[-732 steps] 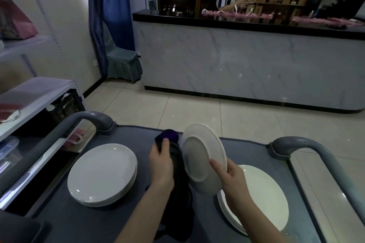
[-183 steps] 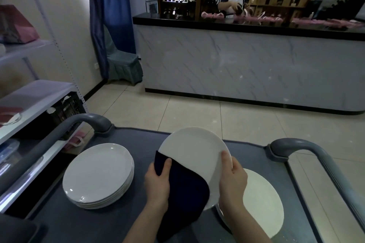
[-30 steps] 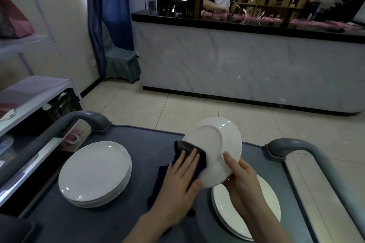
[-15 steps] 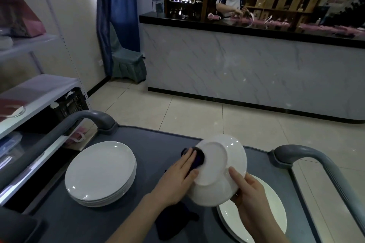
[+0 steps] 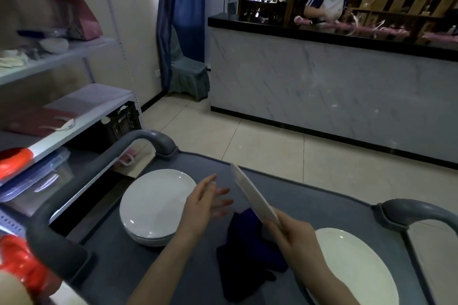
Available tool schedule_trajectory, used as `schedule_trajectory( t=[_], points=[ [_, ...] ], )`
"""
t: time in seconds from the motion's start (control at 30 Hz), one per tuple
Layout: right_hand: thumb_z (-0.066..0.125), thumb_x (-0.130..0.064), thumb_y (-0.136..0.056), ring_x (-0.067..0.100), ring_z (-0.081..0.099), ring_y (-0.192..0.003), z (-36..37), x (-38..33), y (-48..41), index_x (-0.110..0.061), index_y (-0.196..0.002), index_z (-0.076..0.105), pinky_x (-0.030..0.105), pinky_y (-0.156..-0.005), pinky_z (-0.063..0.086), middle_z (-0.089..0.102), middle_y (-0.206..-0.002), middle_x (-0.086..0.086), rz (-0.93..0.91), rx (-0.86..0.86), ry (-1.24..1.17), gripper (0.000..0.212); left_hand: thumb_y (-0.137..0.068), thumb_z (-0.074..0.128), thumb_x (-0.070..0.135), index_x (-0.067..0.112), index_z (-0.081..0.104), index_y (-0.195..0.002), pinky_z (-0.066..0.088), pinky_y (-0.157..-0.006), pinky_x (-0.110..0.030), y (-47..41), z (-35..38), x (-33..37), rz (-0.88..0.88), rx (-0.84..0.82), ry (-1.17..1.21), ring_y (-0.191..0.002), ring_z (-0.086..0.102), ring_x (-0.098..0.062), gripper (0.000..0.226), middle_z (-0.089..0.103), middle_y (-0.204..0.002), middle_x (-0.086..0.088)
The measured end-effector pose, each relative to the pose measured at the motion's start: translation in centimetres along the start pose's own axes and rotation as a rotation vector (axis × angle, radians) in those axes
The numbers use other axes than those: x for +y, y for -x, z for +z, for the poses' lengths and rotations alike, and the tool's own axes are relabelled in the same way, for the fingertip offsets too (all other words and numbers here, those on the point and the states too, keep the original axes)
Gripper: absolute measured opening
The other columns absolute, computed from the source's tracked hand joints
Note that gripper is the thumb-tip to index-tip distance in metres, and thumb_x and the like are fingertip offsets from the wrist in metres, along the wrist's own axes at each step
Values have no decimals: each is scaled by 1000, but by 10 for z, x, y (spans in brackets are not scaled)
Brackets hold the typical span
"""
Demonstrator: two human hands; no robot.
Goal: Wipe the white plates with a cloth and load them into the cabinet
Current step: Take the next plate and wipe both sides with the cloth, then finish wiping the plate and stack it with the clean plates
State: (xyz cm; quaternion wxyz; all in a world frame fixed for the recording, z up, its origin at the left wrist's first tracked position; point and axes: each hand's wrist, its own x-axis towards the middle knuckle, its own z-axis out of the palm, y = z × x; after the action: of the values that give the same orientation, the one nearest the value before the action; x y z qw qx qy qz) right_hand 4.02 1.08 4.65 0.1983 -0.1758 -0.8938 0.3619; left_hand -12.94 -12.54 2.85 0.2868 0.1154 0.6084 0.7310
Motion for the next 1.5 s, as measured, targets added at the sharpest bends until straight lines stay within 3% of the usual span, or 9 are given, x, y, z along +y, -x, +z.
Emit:
schedule_trajectory(
  t=[0.2, 0.33, 0.43, 0.5, 0.6, 0.8, 1.17, 1.33, 1.5],
  points=[
    [96, -13, -47, 9, 74, -85, 51, -16, -20, -26, -106, 77, 17, -42, 50, 76, -104, -8, -479, -40, 517, 64, -89, 70, 17, 27, 66, -106, 57, -58, -28, 7, -44, 11, -85, 208, 70, -82, 73, -22, 20, 72, -99, -6],
    [91, -16, -58, 9, 70, -102, 81, -23, -35, -31, -117, 71, 22, -50, 56, 71, -119, -10, -506, -210, 458, 64, -84, 67, -1, 23, 66, -111, 56, -54, -29, 9, -84, 5, -111, 356, 96, -85, 71, -28, 37, 70, -101, -9],
    [76, -36, -83, 0, 47, -131, 98, -26, -51, -47, -130, 55, 23, -101, 47, 54, -139, -21, -308, -395, 142, 52, -83, 65, -4, 23, 66, -115, 56, -54, -28, 8, -113, 2, -102, 420, 141, -85, 69, -26, 42, 69, -104, -13],
    [75, -47, -80, -7, 42, -132, 104, -29, -61, -51, -127, 53, 18, -110, 34, 51, -139, -25, -120, -412, -144, 53, -84, 64, -5, 24, 66, -117, 56, -54, -29, 8, -132, -1, -88, 448, 169, -87, 68, -26, 44, 69, -105, -12],
    [76, -32, -83, -2, 52, -117, 119, -23, -78, -37, -132, 56, 19, -97, 41, 55, -132, -17, 104, -102, -173, 53, -86, 62, -6, 25, 64, -121, 57, -57, -31, 6, -157, -3, -58, 479, 173, -91, 68, -23, 47, 71, -107, -5],
    [67, -6, -89, 8, 72, -79, 163, -18, -99, -16, -122, 69, 30, -75, 60, 75, -92, -9, 491, -127, -395, 34, -87, 58, -9, 34, 69, -111, 56, -59, -31, -1, -187, -11, -32, 437, 150, -88, 72, -18, 51, 75, -102, 6],
    [65, 0, -85, 15, 72, -86, 205, -13, -102, -29, -111, 75, 42, -87, 58, 75, -99, -2, 598, -23, -447, 40, -92, 63, 7, 25, 65, -126, 47, -101, -45, -24, -218, -27, -25, 509, -328, -112, 53, -23, 39, 44, -115, -3],
    [65, -4, -86, 20, 69, -89, 210, -13, -103, -25, -116, 73, 40, -90, 55, 66, -107, 3, 600, 13, -397, 37, -95, 60, 11, 33, 62, -125, 40, -84, -14, -26, -217, -35, -38, 488, -346, -106, 50, -11, 37, 43, -115, -1],
    [66, -5, -86, 17, 66, -89, 211, -12, -104, -23, -117, 73, 41, -92, 54, 62, -103, 2, 585, 16, -351, 37, -94, 61, 11, 32, 61, -127, 38, -83, -14, -28, -216, -45, -4, 504, -377, -108, 53, -13, 39, 44, -109, 2]
  ],
)
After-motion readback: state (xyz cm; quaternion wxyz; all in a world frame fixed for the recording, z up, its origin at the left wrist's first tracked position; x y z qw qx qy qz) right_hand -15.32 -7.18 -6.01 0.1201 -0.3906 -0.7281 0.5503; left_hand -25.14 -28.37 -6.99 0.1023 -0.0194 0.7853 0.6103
